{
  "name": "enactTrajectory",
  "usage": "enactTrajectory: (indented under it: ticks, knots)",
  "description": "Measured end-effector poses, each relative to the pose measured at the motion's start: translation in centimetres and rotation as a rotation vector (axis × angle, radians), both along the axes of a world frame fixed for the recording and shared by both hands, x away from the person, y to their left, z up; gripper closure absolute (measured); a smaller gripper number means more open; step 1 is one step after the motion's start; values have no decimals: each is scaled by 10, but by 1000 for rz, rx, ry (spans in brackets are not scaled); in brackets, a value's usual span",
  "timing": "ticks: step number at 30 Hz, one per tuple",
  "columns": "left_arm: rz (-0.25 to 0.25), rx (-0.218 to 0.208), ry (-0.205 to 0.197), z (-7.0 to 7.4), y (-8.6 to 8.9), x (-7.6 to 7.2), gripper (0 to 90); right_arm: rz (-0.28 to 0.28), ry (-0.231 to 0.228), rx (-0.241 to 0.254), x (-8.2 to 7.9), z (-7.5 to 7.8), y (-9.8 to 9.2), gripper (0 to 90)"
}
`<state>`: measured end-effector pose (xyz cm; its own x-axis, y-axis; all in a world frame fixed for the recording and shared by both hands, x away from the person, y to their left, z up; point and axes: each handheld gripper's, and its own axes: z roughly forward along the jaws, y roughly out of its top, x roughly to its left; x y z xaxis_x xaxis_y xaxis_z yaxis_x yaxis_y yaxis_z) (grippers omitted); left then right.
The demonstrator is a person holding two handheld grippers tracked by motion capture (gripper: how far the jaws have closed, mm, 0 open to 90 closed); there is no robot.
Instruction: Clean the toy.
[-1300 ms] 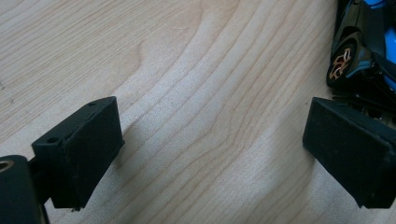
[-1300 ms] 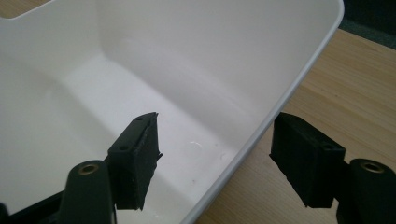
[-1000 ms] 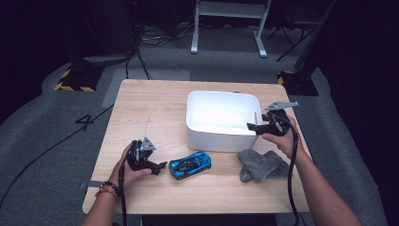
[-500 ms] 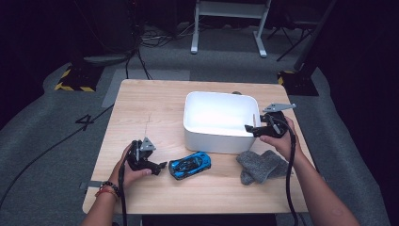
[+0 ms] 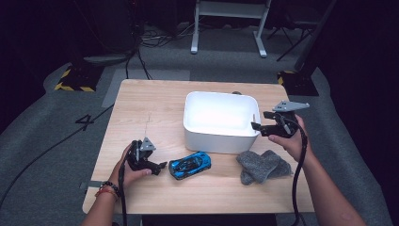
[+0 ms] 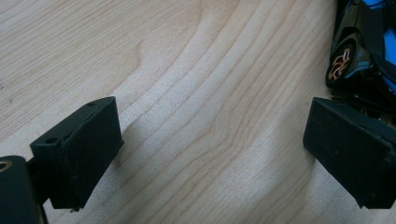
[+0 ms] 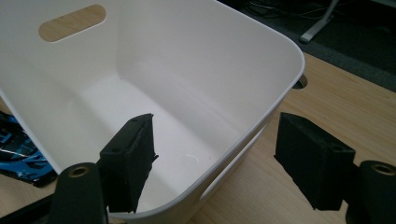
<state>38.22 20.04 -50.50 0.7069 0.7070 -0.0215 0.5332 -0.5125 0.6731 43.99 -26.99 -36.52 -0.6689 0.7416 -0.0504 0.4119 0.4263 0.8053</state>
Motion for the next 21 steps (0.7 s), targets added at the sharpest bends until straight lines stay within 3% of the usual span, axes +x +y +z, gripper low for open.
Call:
enactTrajectory:
  ticks: [13,16,21]
  knots:
    - [-19,-2,1,0,0,-3,43,51,-66,17,-38,4,-25,279]
    - [-30,-1,1,0,0,-5,43,68,-70,-10,-49,-7,-32,276]
    - [-34,-1,1,0,0,-6,43,94,-43,-6,-57,-24,-38,276]
